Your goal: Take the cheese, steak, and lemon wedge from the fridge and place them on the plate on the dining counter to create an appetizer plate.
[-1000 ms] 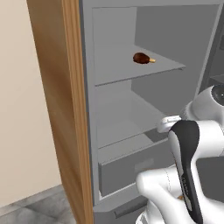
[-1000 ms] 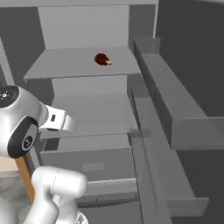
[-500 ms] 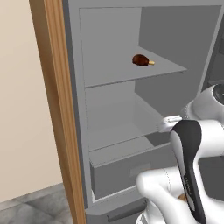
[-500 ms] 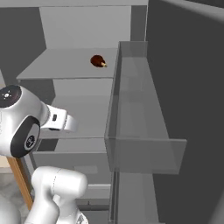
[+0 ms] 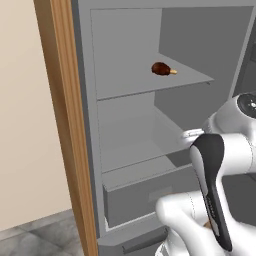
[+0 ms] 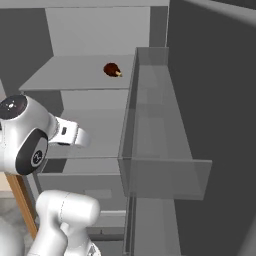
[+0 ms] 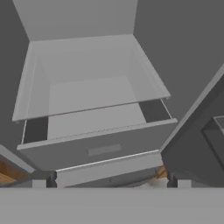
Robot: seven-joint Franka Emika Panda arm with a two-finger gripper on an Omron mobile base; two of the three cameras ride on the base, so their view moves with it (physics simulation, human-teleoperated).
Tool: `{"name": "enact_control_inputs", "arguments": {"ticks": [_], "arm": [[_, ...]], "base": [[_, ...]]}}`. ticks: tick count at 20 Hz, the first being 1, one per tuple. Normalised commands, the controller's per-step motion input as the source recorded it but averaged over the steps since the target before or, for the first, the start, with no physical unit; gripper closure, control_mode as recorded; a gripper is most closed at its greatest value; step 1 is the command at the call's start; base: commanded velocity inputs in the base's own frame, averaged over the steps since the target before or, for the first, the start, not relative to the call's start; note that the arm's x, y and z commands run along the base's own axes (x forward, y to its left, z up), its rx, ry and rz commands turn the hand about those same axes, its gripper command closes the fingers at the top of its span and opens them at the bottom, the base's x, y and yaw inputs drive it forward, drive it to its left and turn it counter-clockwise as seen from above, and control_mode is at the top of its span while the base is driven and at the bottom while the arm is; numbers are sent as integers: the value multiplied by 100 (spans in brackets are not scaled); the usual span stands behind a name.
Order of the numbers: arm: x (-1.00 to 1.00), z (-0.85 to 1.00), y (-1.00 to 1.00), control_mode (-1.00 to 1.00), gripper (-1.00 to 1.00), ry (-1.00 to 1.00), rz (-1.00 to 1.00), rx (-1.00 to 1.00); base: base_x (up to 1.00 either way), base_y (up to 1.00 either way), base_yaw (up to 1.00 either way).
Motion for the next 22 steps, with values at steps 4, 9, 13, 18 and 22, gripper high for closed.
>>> {"name": "enact_control_inputs", "arguments": {"ticks": [4, 9, 13, 18, 22], "arm": [[13, 50, 0, -100, -100, -4, 5, 0], [1, 64, 0, -100, -100, -10, 6, 0], [18, 21, 0, -100, -100, -18, 0, 0], [33, 3, 0, -100, -100, -31, 0, -4], [23, 7, 0, -100, -100, -31, 0, -6]], "base": [[0, 0, 0], [0, 0, 0], [0, 0, 0], [0, 0, 0], [0, 0, 0]]}}
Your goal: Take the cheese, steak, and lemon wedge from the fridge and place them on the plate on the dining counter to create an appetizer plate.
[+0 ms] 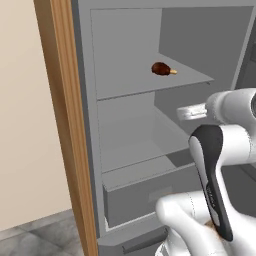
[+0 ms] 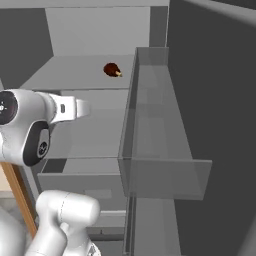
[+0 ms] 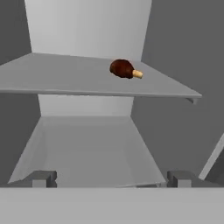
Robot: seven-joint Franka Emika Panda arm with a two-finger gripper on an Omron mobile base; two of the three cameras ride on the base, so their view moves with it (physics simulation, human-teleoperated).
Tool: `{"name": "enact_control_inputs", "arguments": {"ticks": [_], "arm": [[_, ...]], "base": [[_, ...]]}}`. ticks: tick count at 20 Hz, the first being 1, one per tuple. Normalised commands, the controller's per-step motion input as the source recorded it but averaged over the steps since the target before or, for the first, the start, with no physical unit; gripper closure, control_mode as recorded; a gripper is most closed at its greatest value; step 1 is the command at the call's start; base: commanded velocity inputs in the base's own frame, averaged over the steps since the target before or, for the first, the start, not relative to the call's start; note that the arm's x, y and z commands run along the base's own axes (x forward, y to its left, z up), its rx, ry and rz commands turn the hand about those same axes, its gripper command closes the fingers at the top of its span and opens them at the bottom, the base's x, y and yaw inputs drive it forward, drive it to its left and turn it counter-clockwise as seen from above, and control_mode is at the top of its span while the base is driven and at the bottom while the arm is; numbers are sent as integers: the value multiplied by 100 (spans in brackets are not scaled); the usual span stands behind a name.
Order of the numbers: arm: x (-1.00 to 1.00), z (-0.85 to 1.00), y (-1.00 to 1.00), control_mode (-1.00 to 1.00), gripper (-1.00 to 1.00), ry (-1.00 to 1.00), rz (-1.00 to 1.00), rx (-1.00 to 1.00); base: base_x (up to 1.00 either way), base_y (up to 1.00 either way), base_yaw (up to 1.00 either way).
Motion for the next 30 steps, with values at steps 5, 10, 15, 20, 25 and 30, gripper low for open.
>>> {"name": "enact_control_inputs", "arguments": {"ticks": [5, 10, 15, 20, 25, 30], "arm": [[0, 45, 0, -100, -100, -3, 0, -3], [-5, 55, 0, -100, -100, 0, 0, -1], [11, 16, 0, -100, -100, 10, 0, 0], [57, 0, 0, -100, -100, 16, 0, 0], [37, 0, -4, -100, -100, 1, 0, 0], [37, 0, -18, -100, -100, 3, 0, 0]], "base": [[0, 0, 0], [0, 0, 0], [0, 0, 0], [0, 0, 0], [0, 0, 0], [0, 0, 0]]}}
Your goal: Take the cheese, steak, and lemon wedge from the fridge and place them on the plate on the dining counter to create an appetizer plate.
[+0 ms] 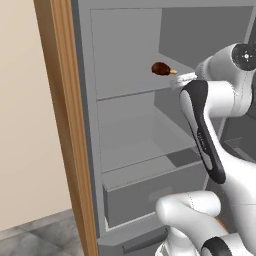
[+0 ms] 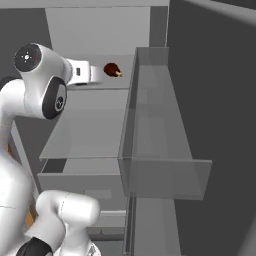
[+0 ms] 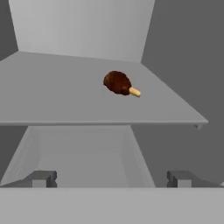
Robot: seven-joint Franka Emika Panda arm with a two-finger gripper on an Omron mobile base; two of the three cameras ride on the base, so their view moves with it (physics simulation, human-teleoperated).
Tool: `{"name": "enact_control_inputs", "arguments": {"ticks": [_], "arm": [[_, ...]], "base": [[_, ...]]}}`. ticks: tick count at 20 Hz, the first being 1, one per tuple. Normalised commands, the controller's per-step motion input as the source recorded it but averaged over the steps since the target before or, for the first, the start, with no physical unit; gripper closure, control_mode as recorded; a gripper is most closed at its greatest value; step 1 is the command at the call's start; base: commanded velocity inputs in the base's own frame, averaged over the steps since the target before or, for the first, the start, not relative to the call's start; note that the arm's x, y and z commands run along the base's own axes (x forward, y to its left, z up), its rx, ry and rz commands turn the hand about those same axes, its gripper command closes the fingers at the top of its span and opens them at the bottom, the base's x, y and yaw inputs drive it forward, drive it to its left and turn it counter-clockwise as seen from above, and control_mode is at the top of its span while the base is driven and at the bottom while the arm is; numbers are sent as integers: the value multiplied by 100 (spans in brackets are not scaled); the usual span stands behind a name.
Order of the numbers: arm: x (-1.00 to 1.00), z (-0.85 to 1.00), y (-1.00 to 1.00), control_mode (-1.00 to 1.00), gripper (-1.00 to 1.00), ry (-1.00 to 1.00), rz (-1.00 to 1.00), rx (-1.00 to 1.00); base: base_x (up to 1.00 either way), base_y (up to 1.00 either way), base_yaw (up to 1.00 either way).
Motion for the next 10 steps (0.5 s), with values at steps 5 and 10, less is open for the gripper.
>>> {"name": "enact_control_inputs", "arguments": {"ticks": [5, 10], "arm": [[45, 0, -13, -100, -100, 3, 0, 0], [48, 0, -8, -100, -100, 0, 0, 0]], "base": [[0, 0, 0], [0, 0, 0]]}}
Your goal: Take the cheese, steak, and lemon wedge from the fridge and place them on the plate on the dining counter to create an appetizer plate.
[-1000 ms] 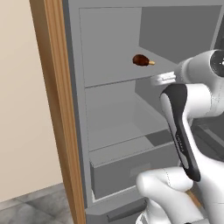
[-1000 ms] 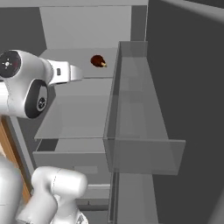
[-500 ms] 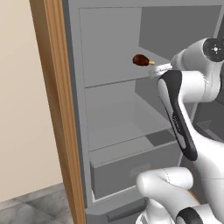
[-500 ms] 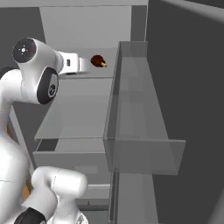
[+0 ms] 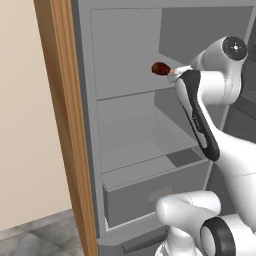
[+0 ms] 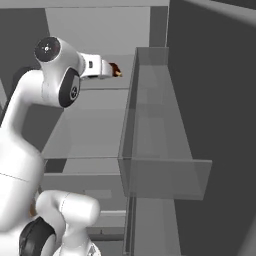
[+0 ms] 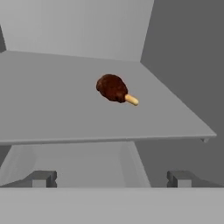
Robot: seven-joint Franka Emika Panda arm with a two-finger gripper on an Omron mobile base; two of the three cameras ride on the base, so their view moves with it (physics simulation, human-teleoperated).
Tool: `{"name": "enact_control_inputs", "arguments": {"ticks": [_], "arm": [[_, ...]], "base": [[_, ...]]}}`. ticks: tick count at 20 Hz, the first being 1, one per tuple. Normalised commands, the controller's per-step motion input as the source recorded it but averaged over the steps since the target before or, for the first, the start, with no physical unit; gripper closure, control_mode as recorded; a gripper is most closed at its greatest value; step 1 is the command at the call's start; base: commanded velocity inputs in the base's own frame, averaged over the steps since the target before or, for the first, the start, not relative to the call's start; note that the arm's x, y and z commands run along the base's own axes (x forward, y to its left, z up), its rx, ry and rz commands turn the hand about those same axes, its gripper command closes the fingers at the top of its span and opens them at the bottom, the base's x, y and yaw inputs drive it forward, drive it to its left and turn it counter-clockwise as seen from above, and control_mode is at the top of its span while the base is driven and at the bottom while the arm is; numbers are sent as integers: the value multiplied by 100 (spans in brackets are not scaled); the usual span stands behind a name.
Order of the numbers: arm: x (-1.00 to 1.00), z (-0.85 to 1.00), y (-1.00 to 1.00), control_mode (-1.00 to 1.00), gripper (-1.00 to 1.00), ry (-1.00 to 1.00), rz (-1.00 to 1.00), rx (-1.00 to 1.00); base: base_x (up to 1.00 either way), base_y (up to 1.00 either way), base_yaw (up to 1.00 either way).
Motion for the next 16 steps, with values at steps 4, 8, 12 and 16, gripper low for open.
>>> {"name": "enact_control_inputs", "arguments": {"ticks": [4, 8, 12, 16], "arm": [[38, 0, -16, -100, -100, 0, 0, 0], [37, 0, -11, -100, -100, 2, 0, 0], [31, -8, -1, -100, -100, 3, 0, 0], [31, -9, 0, -100, -100, 3, 2, 0]], "base": [[0, 0, 0], [0, 0, 0], [0, 0, 0], [0, 0, 0]]}}
